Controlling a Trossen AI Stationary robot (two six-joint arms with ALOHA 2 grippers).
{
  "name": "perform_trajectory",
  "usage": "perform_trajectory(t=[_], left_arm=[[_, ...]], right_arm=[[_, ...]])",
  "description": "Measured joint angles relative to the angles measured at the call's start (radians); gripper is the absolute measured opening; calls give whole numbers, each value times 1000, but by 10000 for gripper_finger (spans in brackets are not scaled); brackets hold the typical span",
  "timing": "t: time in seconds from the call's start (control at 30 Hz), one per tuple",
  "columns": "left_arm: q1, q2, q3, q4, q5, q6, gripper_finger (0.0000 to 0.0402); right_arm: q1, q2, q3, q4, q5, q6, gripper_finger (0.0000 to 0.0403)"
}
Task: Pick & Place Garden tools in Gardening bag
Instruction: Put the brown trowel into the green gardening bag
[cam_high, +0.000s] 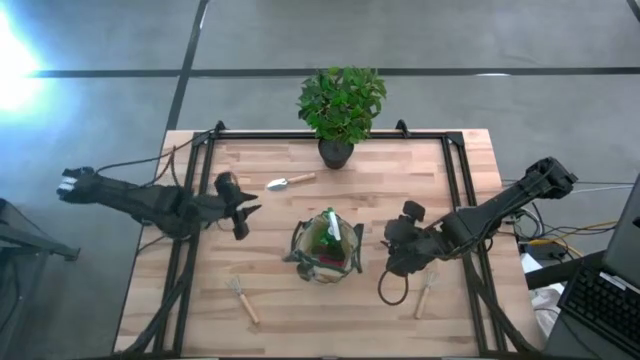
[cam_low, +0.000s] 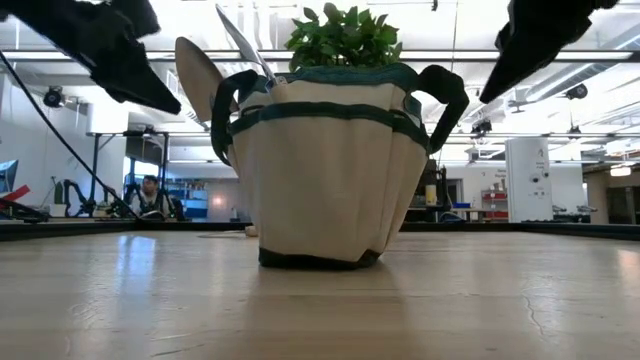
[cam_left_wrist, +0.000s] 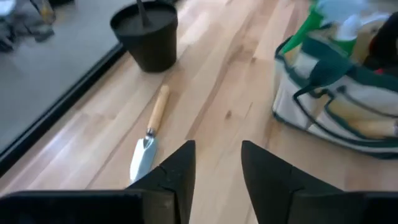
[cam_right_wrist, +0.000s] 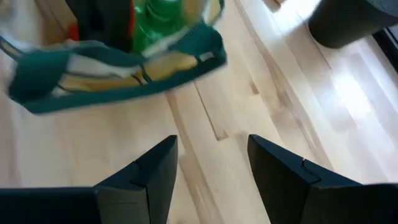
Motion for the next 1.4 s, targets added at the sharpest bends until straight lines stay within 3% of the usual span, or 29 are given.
perform_trajectory(t=[0.3, 0.53, 0.9, 1.1, 1.4], left_arm=[[305, 166, 131, -91, 245, 217, 129], [465, 352, 219, -93, 391, 378, 130], [575, 649, 342, -113, 436, 512, 136], [593, 766, 416, -111, 579, 576, 151], [653, 898, 536, -115, 585, 620, 165]], right_arm=[[0, 0, -9, -74, 23, 57, 187], [0, 0, -24, -82, 26, 70, 187], [0, 0, -79, -111, 17, 166, 187], [0, 0, -83, -116, 6, 172, 187], [-1, -3, -83, -131, 14, 162, 187]])
